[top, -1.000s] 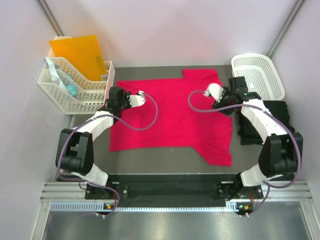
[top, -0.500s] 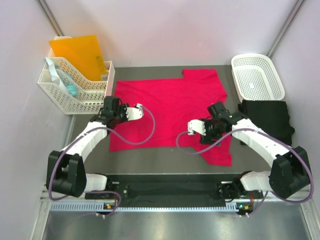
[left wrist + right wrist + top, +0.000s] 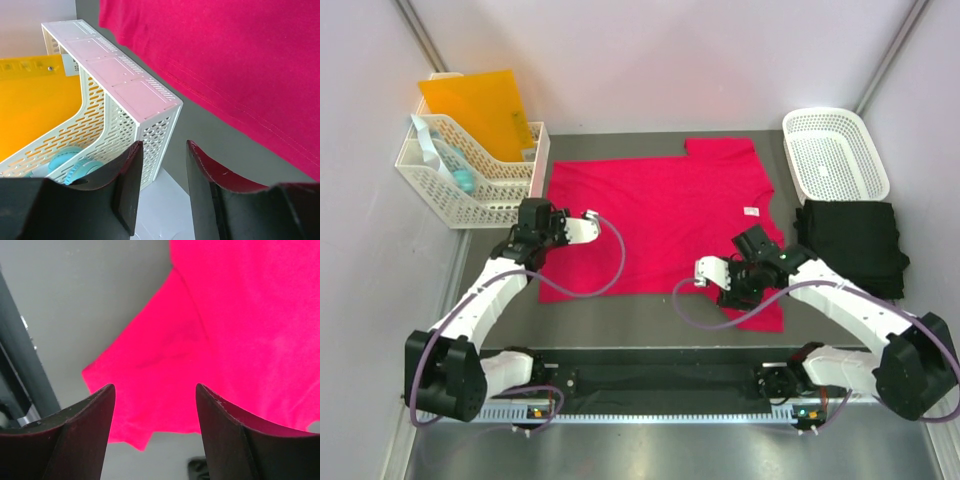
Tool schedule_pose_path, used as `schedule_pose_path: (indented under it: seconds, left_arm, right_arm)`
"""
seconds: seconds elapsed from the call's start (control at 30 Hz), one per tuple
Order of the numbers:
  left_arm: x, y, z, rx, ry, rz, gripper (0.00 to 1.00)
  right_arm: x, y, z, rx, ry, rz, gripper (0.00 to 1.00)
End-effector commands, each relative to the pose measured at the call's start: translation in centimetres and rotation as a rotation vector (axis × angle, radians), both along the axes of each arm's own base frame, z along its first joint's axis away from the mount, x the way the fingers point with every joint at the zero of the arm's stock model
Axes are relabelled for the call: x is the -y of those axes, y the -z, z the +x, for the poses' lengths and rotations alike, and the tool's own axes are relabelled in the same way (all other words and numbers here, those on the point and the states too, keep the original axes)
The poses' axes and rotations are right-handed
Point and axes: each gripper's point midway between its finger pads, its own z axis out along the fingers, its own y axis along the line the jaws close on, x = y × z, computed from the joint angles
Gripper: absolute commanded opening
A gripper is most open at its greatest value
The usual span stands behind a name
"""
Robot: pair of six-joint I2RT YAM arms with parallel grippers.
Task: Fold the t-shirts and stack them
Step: Flatten the tshirt out
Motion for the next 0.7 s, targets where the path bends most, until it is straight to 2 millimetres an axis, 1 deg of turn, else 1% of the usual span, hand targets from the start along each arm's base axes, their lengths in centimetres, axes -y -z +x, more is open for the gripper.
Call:
schedule_pose_path:
  seconds: [0.0,0.17,0.27,0.4,0.53,0.67]
  left_arm:
    - [0.2,-2.0,0.2,0.087,-0.029,-0.06,0.45]
    - [0.4,-2.3,-1.0,0.076,-0.037,-0.077,0.47]
    - [0.4,-2.3,-1.7,0.069,-0.019,-0.058,0.47]
    - [0.6,-2.2,-1.8,0.068,-0.022,-0.046,0.48]
    - [0.7,-2.0,-2.1,0.055,-0.028,-0.047,0.47]
    - [1.0,-1.7,-2.3,0.045,-0.01,-0.041,0.47]
  right_arm:
    - [0.5,0.9,-1.5,-0.026,0.042,0.023,0.65]
    - [0.1,1.9,-2.0,-0.024,0.04,0.037,0.65]
    - [-0.3,2.0,-2.1,-0.017,0.04,0.046,0.64]
    - [-0.7,2.1,-2.2,-0.017,0.041,0.058,0.64]
    - [-1.4,1.8,-2.1,-0.013,0.048,0.082,0.64]
    - [-1.8,2.1,-2.1,-0.02,0.049,0.085,0.63]
